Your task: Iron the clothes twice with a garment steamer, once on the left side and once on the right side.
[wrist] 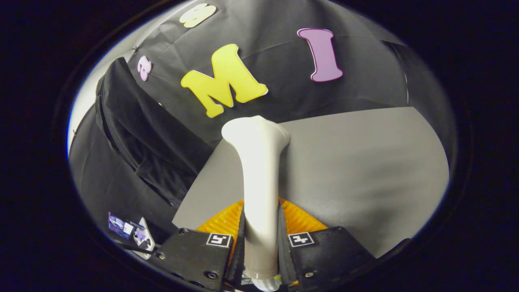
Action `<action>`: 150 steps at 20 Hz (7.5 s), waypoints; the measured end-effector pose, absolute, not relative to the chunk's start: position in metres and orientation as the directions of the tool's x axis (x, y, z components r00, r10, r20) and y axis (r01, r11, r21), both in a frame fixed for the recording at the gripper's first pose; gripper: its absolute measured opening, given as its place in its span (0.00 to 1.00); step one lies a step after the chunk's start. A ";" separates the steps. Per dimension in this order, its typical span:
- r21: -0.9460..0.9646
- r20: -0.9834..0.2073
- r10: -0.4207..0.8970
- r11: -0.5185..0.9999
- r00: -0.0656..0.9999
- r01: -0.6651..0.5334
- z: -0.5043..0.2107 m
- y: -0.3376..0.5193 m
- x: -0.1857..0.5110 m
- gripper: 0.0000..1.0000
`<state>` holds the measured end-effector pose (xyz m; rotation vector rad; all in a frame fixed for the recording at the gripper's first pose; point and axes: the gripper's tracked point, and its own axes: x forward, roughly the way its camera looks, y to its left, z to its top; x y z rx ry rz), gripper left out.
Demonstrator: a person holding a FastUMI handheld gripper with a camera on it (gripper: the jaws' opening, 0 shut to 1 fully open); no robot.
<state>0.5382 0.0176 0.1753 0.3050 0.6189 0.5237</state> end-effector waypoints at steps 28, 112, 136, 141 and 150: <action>0.125 0.028 0.250 0.960 0.968 -0.251 0.368 0.187 0.336 0.36; -0.125 -0.285 0.060 0.987 0.957 -0.099 0.094 0.327 0.368 0.36; -0.118 -0.269 0.110 0.982 0.957 -0.146 0.126 0.341 0.332 0.36; -0.112 -0.170 0.135 0.981 0.976 -0.155 0.206 0.363 0.318 0.36; -0.069 0.014 0.162 0.985 0.987 -0.160 0.349 0.433 0.318 0.36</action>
